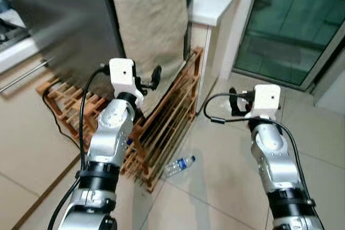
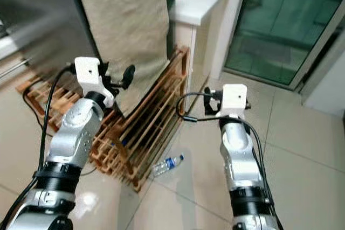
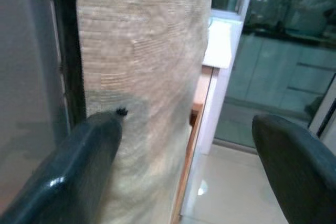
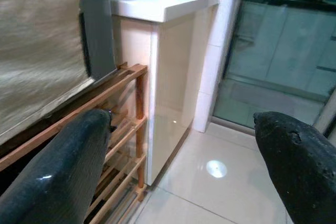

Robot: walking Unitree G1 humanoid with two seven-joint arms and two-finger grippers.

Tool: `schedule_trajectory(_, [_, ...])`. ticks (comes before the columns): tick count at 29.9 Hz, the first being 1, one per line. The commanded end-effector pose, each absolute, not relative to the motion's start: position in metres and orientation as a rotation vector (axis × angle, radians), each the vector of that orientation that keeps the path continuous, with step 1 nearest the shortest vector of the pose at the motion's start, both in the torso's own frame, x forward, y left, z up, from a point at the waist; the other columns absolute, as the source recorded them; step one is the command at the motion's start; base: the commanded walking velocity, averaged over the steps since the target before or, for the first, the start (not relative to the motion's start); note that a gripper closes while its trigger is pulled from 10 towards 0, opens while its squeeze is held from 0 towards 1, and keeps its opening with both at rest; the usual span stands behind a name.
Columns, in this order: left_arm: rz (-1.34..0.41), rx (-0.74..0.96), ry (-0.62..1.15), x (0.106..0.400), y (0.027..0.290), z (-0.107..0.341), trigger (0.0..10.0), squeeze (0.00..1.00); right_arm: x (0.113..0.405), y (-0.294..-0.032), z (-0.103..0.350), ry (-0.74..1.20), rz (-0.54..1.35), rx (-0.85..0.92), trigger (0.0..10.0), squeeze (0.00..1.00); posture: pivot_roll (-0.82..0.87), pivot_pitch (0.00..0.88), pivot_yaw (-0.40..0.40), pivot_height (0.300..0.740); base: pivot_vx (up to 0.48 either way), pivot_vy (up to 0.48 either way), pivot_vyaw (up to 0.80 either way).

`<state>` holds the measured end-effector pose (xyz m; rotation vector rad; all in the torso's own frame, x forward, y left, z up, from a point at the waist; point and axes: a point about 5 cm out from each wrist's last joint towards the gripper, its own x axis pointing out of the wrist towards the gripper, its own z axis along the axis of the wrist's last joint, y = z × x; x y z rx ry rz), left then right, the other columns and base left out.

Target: Restocking fridge

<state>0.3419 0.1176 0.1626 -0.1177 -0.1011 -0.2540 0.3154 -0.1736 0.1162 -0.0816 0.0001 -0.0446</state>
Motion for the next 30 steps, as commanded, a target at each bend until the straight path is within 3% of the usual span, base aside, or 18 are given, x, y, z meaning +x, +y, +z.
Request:
schedule_trajectory(1, [-0.179,-0.11,-0.116,0.346,0.135,0.169,10.0,0.0,0.316,-0.167,0.119,-0.017,-0.026,-0.077,10.0,0.0,-0.07,0.0,0.048,0.74,0.0,0.0,0.0])
schedule_trajectory(17, [-0.166,-0.189,-0.12,0.35,0.135,0.172,10.0,0.0,0.317,-0.166,0.12,-0.025,-0.01,-0.082,10.0,0.0,-0.06,0.0,0.038,0.74,0.0,0.0,0.0])
schedule_trajectory(26, [-0.224,-0.211,-0.129,0.383,0.121,0.199,10.0,0.0,0.319,-0.164,0.126,-0.049,-0.007,-0.076,10.0,0.0,-0.07,0.0,0.042,0.74,0.0,0.0,0.0])
schedule_trajectory(30, [-0.105,-0.186,-0.124,0.398,0.136,0.21,10.0,0.0,0.305,-0.166,0.125,-0.053,-0.005,-0.062,10.0,0.0,-0.11,0.0,0.073,0.74,0.0,0.0,0.0])
